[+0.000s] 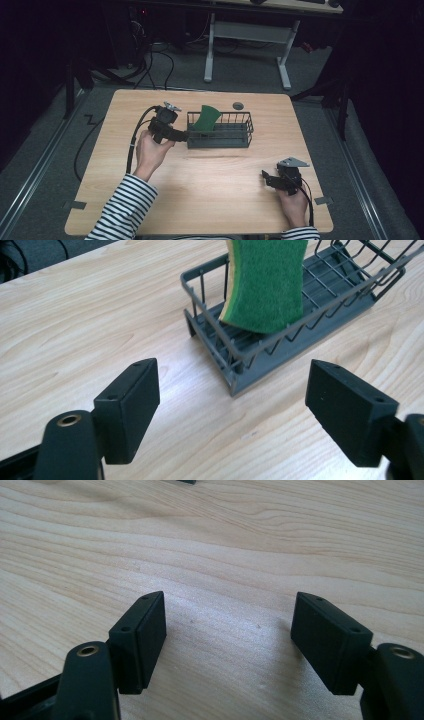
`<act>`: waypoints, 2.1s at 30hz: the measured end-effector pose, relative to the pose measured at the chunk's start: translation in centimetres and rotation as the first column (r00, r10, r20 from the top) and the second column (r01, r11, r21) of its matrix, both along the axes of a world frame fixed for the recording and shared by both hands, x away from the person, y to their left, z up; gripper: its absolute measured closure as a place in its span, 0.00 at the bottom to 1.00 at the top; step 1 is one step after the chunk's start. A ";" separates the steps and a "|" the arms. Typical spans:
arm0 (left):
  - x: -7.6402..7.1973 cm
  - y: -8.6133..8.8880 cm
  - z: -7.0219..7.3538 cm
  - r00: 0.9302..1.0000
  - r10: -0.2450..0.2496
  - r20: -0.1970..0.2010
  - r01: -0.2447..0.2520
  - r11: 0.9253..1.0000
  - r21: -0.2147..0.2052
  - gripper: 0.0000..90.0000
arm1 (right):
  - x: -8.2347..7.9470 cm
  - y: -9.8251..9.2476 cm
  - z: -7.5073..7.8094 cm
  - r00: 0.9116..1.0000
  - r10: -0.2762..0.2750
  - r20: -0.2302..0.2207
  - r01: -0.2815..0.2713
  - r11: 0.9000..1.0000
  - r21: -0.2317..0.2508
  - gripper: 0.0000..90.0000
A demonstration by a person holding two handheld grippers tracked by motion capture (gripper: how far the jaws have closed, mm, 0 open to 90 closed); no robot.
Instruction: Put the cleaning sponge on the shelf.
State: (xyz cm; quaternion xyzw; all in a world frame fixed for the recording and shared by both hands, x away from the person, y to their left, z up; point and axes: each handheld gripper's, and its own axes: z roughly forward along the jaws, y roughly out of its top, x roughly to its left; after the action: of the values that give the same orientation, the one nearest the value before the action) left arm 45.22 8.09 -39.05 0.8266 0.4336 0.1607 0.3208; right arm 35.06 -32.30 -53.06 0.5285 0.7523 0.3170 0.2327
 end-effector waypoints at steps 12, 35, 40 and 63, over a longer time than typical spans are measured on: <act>-1.8 3.8 0.0 1.000 0.027 0.016 -0.026 0.999 -0.038 0.25 | 0.0 0.0 0.0 1.000 0.000 0.000 0.000 1.000 0.000 0.34; -4.9 9.9 -2.8 0.992 0.122 -0.003 -0.122 0.985 -0.123 0.26 | 0.0 0.0 0.0 1.000 0.000 0.000 0.000 1.000 0.000 0.34; -5.5 10.5 -4.0 0.990 0.138 -0.018 -0.139 0.980 -0.141 0.26 | 0.0 0.0 0.0 1.000 0.000 0.000 0.000 1.000 0.000 0.34; -7.6 11.2 -9.1 0.981 0.149 -0.121 -0.171 0.966 -0.196 0.25 | 0.0 0.0 0.0 1.000 -0.001 0.000 0.001 1.000 0.000 0.34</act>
State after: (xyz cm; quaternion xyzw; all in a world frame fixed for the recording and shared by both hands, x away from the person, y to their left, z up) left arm 37.58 19.26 -48.14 0.7586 0.5295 0.0966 0.3673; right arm 35.05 -32.28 -53.06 0.5289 0.7522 0.3167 0.2328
